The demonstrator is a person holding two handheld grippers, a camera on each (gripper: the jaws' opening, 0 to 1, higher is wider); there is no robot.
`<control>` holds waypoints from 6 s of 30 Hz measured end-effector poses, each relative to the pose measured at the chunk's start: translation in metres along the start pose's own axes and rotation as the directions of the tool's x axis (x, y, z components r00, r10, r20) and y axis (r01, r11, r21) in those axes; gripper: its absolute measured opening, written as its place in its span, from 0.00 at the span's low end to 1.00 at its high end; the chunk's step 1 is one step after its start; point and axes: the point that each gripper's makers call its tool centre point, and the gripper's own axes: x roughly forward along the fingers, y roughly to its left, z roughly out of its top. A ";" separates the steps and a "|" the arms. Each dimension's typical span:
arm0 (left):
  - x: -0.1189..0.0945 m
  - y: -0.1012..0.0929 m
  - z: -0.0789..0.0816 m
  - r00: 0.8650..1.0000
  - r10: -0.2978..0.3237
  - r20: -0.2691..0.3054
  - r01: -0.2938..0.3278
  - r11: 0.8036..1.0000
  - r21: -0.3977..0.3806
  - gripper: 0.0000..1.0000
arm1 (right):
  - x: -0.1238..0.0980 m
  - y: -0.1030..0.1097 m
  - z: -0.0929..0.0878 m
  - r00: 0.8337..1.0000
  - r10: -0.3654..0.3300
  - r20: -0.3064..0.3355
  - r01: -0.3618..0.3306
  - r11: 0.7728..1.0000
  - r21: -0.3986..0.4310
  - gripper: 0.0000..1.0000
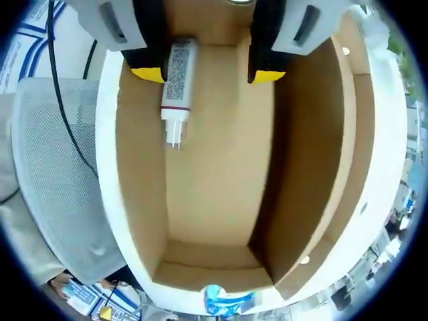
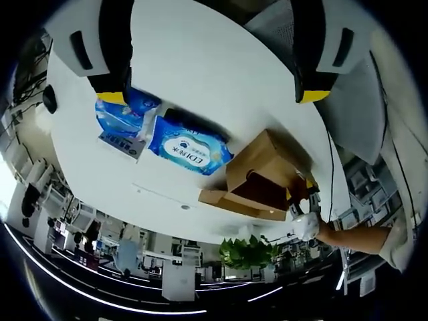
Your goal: Operate the shoe box by opening the lid, removing the specified soft item, and placing it in the target area until the item is outside and the box remains undamaged.
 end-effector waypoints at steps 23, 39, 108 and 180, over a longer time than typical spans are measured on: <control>0.022 -0.005 -0.010 0.998 0.027 -0.057 -0.025 0.999 0.035 0.21 | 0.000 0.000 -0.001 1.000 -0.006 0.009 0.006 1.000 0.015 0.96; 0.019 0.006 -0.011 0.994 0.091 -0.058 -0.096 0.991 -0.092 0.18 | -0.002 0.005 0.000 1.000 0.004 0.025 -0.004 1.000 0.012 0.96; -0.070 -0.079 0.159 0.896 0.165 0.413 -0.156 0.986 -0.058 0.18 | 0.032 0.108 0.075 0.925 0.347 0.157 -0.273 0.891 -0.362 0.42; -0.078 -0.111 0.195 0.719 0.081 0.691 -0.098 0.995 -0.014 0.34 | 0.023 0.139 0.072 0.847 0.518 -0.121 -0.495 0.683 -0.537 0.16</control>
